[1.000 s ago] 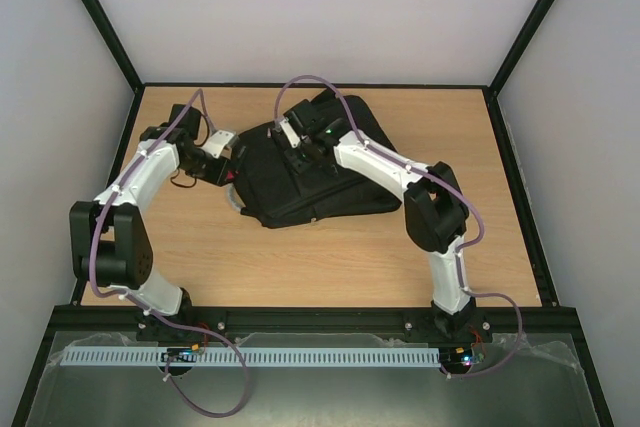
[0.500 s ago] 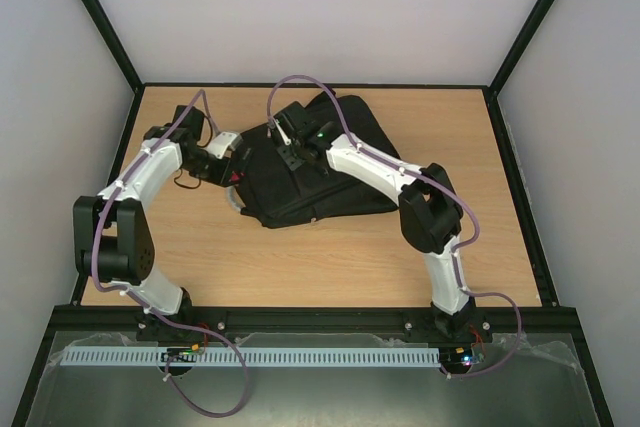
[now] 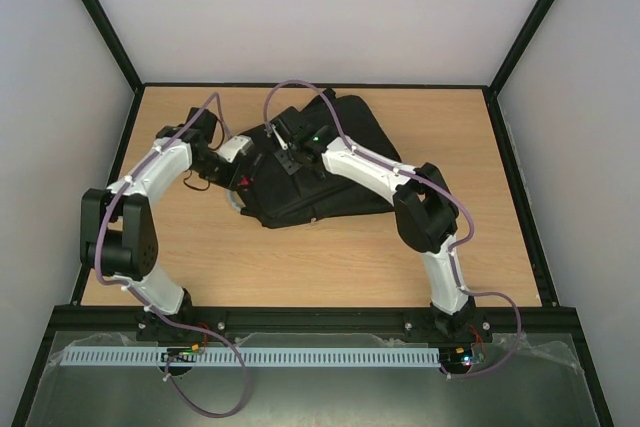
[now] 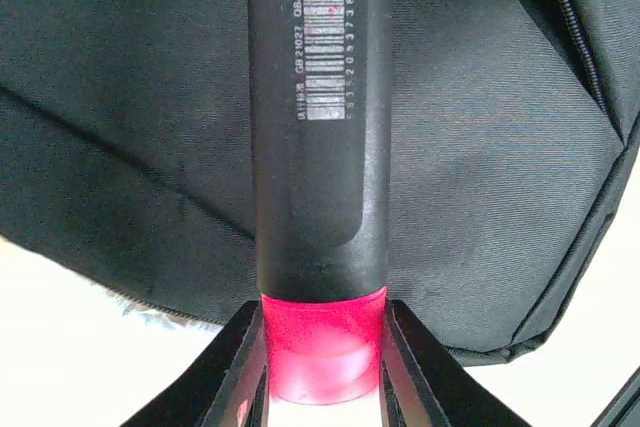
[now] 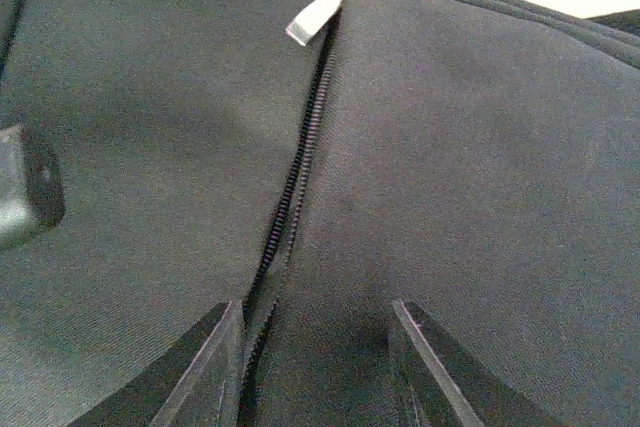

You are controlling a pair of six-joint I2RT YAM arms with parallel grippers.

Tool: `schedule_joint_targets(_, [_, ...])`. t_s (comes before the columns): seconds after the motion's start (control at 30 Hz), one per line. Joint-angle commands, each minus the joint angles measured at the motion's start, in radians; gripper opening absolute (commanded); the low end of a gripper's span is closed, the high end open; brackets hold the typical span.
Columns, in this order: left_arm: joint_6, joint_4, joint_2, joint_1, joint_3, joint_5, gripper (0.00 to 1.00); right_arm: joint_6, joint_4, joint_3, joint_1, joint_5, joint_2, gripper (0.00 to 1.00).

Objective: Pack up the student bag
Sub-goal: Place the stationery in the student bag.

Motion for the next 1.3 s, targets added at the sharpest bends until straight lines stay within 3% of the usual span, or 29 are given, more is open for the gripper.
schedule_joint_targets(0.0, [0.002,-0.033,0.021,-0.016,0.027,0.032,0.14,0.003,-0.006,-0.031,0.007,0.074,0.022,0.39])
schedule_joint_targets(0.13, [0.001,-0.032,0.030,-0.027,0.025,0.037,0.14,0.007,-0.019,-0.040,0.007,0.054,0.014,0.29])
schedule_joint_targets(0.27, [0.002,-0.033,0.043,-0.045,0.028,0.045,0.14,-0.021,-0.036,-0.023,0.007,0.007,-0.006,0.03])
schedule_joint_targets(0.3, [0.006,-0.036,0.048,-0.050,0.032,0.047,0.14,-0.028,-0.037,-0.022,0.007,0.006,-0.014,0.01])
schedule_joint_targets(0.97, [0.031,-0.009,0.219,-0.132,0.168,0.179,0.12,-0.148,-0.115,-0.163,-0.005,-0.199,-0.236,0.01])
schedule_joint_targets(1.27, [-0.121,0.098,0.335,-0.171,0.264,0.209,0.12,-0.161,-0.123,-0.191,-0.032,-0.223,-0.258,0.01])
